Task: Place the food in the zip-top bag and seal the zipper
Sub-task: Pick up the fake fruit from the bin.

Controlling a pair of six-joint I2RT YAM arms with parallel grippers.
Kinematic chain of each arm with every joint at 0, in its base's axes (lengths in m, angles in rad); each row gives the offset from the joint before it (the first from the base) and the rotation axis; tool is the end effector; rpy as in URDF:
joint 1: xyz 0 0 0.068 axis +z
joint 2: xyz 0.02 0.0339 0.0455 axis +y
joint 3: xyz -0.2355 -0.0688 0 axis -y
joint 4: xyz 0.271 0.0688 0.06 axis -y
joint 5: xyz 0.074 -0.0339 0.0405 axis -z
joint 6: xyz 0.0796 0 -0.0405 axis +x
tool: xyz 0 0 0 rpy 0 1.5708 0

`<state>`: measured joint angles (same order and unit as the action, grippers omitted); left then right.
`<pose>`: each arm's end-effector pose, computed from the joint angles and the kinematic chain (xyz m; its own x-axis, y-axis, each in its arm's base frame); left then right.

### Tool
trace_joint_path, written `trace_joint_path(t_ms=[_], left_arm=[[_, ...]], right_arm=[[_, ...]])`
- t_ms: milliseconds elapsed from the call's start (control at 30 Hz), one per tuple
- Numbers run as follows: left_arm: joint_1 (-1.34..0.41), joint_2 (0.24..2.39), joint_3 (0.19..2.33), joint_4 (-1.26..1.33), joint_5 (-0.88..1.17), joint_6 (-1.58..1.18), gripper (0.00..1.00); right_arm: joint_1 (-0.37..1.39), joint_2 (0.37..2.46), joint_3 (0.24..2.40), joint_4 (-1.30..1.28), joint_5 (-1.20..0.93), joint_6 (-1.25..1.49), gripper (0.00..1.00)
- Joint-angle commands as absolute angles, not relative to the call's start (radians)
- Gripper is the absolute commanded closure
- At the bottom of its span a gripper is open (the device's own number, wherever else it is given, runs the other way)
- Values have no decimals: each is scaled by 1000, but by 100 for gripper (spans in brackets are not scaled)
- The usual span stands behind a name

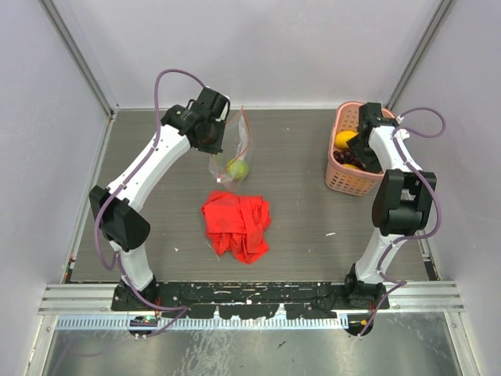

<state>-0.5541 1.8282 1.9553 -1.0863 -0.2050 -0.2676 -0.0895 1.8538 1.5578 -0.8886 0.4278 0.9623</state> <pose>0.3728 -0.2116 0.3107 -0.7814 0.1791 -0.5978 0.2169 0.9762 0.0089 0.4130 -0.0702 0.1823 -0.3330 0.7794 -0.5306 0.8925 0.4421 0.0894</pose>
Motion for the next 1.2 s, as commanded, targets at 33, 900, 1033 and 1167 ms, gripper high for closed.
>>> trace_joint_path(t_ms=[33, 900, 1033, 1167], left_arm=[[-549, 1782, 1958, -1073, -202, -252, 100], [-549, 1778, 1956, -1067, -186, -252, 100], [-549, 1776, 1957, -1066, -186, -250, 100], [-550, 1778, 1955, -1065, -181, -252, 100]], right_arm=[[-96, 1868, 1581, -869, 382, 933, 0], [-100, 1792, 1640, -718, 241, 275, 9], [-100, 1827, 1662, -751, 227, 218, 9], [-100, 1869, 1724, -851, 153, 191, 9]])
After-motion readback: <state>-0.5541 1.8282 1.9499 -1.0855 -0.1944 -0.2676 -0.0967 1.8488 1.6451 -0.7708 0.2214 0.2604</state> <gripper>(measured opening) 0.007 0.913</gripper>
